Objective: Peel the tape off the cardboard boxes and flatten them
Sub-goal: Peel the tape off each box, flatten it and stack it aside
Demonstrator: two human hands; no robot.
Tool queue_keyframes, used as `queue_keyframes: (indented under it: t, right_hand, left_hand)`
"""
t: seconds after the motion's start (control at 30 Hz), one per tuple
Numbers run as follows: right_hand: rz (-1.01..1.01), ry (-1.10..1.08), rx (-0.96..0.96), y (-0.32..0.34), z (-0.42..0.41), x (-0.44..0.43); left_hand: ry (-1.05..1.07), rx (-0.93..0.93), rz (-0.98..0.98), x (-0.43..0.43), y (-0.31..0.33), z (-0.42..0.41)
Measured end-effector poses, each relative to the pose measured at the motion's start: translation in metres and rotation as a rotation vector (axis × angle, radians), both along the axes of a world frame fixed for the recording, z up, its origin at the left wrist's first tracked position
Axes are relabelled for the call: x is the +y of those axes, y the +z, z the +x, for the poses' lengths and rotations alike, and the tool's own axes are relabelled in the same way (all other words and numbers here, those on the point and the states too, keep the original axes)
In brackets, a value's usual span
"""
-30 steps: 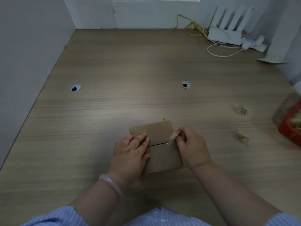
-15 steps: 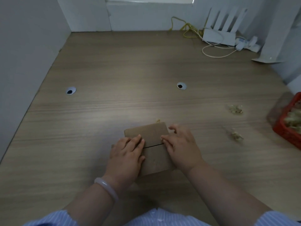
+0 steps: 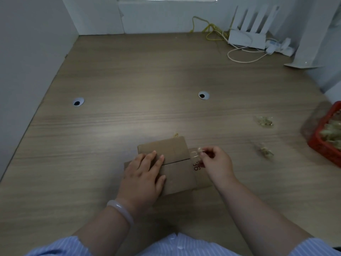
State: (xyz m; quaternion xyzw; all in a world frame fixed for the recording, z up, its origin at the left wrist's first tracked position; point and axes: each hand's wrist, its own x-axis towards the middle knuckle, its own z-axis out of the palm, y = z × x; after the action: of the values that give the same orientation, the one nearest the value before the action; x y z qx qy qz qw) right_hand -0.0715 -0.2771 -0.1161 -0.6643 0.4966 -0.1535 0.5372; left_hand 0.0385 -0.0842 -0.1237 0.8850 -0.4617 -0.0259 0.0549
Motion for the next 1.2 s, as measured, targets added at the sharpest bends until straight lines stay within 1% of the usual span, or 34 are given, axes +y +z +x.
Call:
queue_keyframes:
  t: [0.1, 0.17, 0.3, 0.37, 0.43, 0.57, 0.63, 0.7, 0.77, 0.8, 0.83, 0.93, 1.03, 1.1, 1.2]
  right_hand:
    - [-0.011, -0.160, -0.045, -0.007, -0.007, -0.007]
    - [-0.026, -0.207, -0.048, -0.007, -0.011, -0.015]
    - [-0.116, -0.012, 0.024, -0.003, -0.012, -0.018]
    - [-0.140, 0.126, 0.119, -0.003, -0.008, -0.008]
    - [-0.085, 0.197, 0.138, -0.007, -0.005, 0.002]
    - [0.165, 0.186, 0.062, -0.010, -0.006, 0.004]
    - [0.224, 0.244, 0.070, -0.005, -0.005, -0.005]
    - [0.189, 0.242, 0.086, -0.002, 0.000, -0.017]
    - [0.128, 0.120, 0.047, 0.003, 0.011, -0.032]
    - [0.064, 0.080, 0.037, 0.005, 0.018, -0.040]
    - [-0.016, 0.087, 0.041, 0.008, 0.027, -0.044]
    - [-0.147, 0.259, 0.079, 0.017, 0.058, -0.041]
    - [-0.120, 0.418, 0.149, 0.012, 0.080, -0.028]
    - [-0.080, 0.457, 0.151, 0.005, 0.085, -0.026]
    - [-0.154, 0.514, 0.186, 0.004, 0.092, -0.032]
  left_hand:
    - [0.006, -0.007, 0.007, 0.000, 0.001, -0.001]
    - [0.007, -0.012, 0.007, 0.001, 0.001, -0.002]
    - [0.005, -0.010, -0.001, 0.003, 0.001, -0.001]
    - [0.000, -0.012, 0.002, 0.003, 0.000, -0.002]
    - [-0.002, -0.014, 0.000, 0.005, -0.001, -0.002]
    - [-0.017, -0.007, -0.003, 0.012, -0.001, 0.001]
    - [-0.036, -0.005, -0.007, 0.014, -0.001, 0.002]
    - [-0.032, 0.003, -0.002, 0.014, 0.000, 0.001]
    - [-0.020, 0.018, -0.008, 0.014, 0.000, 0.000]
    - [-0.017, 0.024, -0.012, 0.014, -0.001, 0.000]
    - [-0.017, 0.027, -0.016, 0.014, -0.001, 0.000]
    - [-0.017, 0.023, -0.033, 0.013, -0.003, 0.000]
    - [-0.020, 0.012, -0.039, 0.012, -0.004, 0.001]
    - [-0.022, 0.000, -0.033, 0.011, -0.003, 0.001]
    - [-0.030, -0.012, -0.027, 0.010, -0.003, 0.002]
